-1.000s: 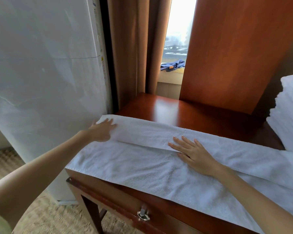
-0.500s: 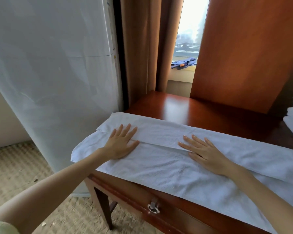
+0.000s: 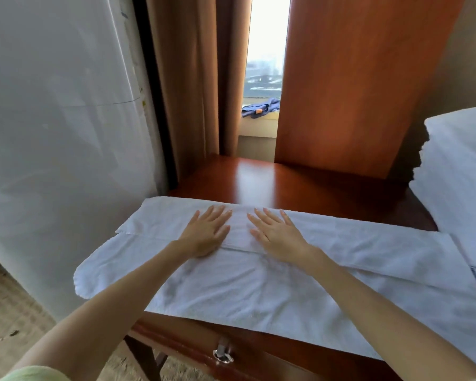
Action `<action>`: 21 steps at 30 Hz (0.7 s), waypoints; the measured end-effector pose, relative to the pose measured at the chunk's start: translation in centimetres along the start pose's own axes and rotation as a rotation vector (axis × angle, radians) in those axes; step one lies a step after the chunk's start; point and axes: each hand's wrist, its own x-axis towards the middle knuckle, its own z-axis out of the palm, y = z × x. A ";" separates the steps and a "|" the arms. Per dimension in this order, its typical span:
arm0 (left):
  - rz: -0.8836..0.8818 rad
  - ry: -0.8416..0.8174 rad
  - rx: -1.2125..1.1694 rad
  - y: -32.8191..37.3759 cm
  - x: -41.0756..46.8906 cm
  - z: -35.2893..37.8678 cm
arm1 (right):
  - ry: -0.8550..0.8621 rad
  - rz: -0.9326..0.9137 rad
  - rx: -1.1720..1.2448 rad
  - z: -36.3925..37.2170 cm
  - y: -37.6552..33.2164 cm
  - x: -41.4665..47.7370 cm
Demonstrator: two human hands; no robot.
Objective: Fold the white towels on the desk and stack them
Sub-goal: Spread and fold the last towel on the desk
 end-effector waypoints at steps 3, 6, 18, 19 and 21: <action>0.007 -0.002 0.012 -0.8 0.3 0.3 | -0.027 0.081 0.080 0.0 4.4 -2.1; 0.008 -0.001 0.019 -1.1 0.7 0.5 | 0.006 0.165 0.071 -0.6 10.2 -5.9; 0.160 0.062 0.082 11.1 1.5 0.0 | 0.067 0.162 0.080 -3.1 18.1 -22.3; 0.275 0.065 0.100 14.1 1.3 0.3 | 0.078 0.122 0.050 -3.2 17.9 -22.8; 0.462 0.062 0.103 19.8 1.0 1.1 | 0.223 0.061 -0.122 -4.0 17.8 -23.7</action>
